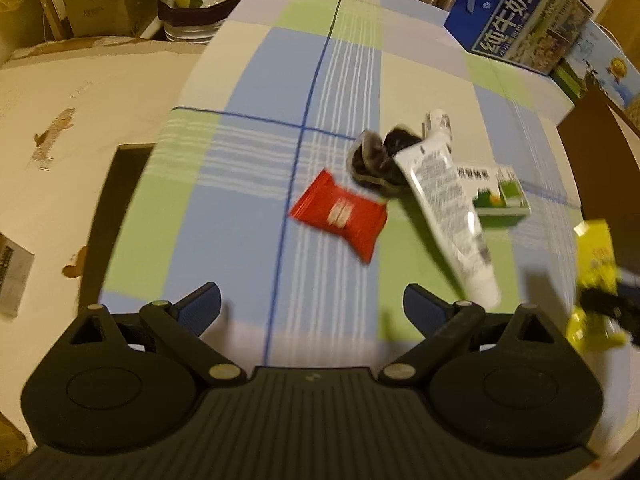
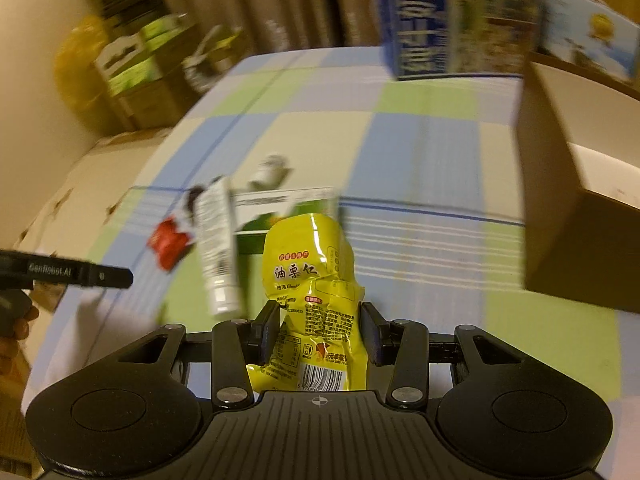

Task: Organize objects
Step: 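Lift the yellow snack bag with the right tool while the left tool grasps the red candy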

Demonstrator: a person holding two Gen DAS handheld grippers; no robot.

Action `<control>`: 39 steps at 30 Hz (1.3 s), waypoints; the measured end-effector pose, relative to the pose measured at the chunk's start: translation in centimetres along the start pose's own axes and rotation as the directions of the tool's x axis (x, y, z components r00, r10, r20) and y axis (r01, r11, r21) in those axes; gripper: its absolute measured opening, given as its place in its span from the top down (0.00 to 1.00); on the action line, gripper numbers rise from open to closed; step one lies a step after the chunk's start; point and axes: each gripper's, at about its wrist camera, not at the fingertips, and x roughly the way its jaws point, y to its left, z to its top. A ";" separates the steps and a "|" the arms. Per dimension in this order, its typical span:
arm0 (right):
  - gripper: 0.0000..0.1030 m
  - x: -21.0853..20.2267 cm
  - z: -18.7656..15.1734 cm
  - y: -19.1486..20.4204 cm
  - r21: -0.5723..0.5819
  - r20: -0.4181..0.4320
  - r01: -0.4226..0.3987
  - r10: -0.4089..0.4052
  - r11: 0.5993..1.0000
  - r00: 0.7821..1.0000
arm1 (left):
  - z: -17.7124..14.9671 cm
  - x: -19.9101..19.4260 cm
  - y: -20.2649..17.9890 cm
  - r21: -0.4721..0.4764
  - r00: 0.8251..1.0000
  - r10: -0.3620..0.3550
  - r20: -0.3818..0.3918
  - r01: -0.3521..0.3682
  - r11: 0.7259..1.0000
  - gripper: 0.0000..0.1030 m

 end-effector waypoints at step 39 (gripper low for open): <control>0.61 -2.4 -1.2 -7.8 0.152 -0.021 0.095 -0.093 0.984 0.995 | 5.7 6.1 -0.2 0.143 0.991 0.130 0.019 -0.131 0.981 0.40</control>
